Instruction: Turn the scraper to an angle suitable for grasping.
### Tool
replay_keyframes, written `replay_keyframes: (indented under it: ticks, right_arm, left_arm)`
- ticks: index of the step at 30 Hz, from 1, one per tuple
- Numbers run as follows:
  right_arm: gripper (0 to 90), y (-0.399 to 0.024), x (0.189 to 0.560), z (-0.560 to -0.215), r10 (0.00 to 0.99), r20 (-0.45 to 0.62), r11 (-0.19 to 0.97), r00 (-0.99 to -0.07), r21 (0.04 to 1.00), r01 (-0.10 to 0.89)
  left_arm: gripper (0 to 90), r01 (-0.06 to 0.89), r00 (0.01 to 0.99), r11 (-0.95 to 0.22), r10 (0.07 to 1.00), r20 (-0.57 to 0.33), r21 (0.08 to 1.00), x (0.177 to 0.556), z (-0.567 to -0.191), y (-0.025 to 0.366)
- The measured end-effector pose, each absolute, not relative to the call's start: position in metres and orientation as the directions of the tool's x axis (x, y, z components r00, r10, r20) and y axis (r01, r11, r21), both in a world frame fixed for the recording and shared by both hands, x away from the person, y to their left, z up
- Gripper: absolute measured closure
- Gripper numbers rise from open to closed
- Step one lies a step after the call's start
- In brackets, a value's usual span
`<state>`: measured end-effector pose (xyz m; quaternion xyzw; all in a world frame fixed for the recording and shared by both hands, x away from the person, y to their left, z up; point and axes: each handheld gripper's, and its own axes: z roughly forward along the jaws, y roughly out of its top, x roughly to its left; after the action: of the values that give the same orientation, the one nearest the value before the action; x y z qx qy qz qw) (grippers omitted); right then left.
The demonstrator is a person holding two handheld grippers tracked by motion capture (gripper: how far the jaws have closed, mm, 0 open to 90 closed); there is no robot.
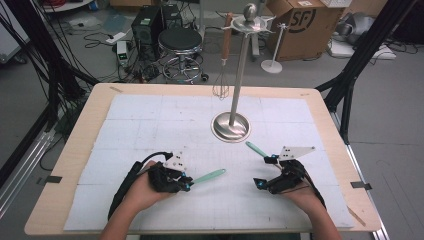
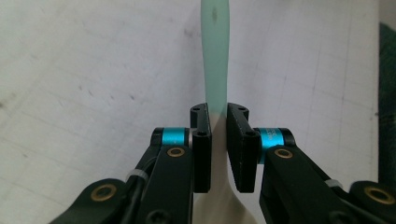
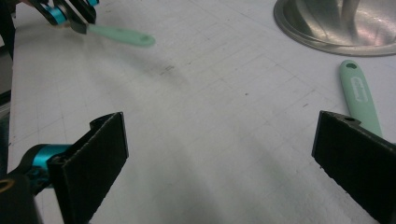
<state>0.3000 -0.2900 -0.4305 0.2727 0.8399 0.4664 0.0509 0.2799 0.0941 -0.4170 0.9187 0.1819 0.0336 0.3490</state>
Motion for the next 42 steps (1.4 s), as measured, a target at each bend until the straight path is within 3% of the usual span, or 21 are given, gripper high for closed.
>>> replay_keyframes:
  ticks: [9, 18, 31, 42]
  right_arm:
    - [2.6, -0.29, 0.3, -0.431, 0.504, 0.175, 0.415, -0.846, 0.81, 0.415]
    - [2.6, -0.29, 0.3, -0.43, 0.505, 0.17, 0.415, -0.846, 0.811, 0.411]
    - [2.6, -0.289, 0.3, -0.431, 0.504, 0.17, 0.416, -0.847, 0.812, 0.41]
    - [2.6, -0.29, 0.301, -0.43, 0.507, 0.169, 0.41, -0.845, 0.815, 0.409]
  left_arm:
    - [79.3, 0.347, 0.921, -0.734, 0.383, -0.066, 0.583, 0.281, -0.427, 0.09]
    - [75.6, 0.316, 0.936, -0.829, 0.353, -0.008, 0.46, 0.283, -0.418, 0.07]
    - [75.2, 0.313, 0.941, -0.869, 0.338, -0.001, 0.383, 0.288, -0.415, 0.059]
    - [80.1, 0.289, 0.947, -0.872, 0.321, 0.017, 0.395, 0.285, -0.416, 0.059]
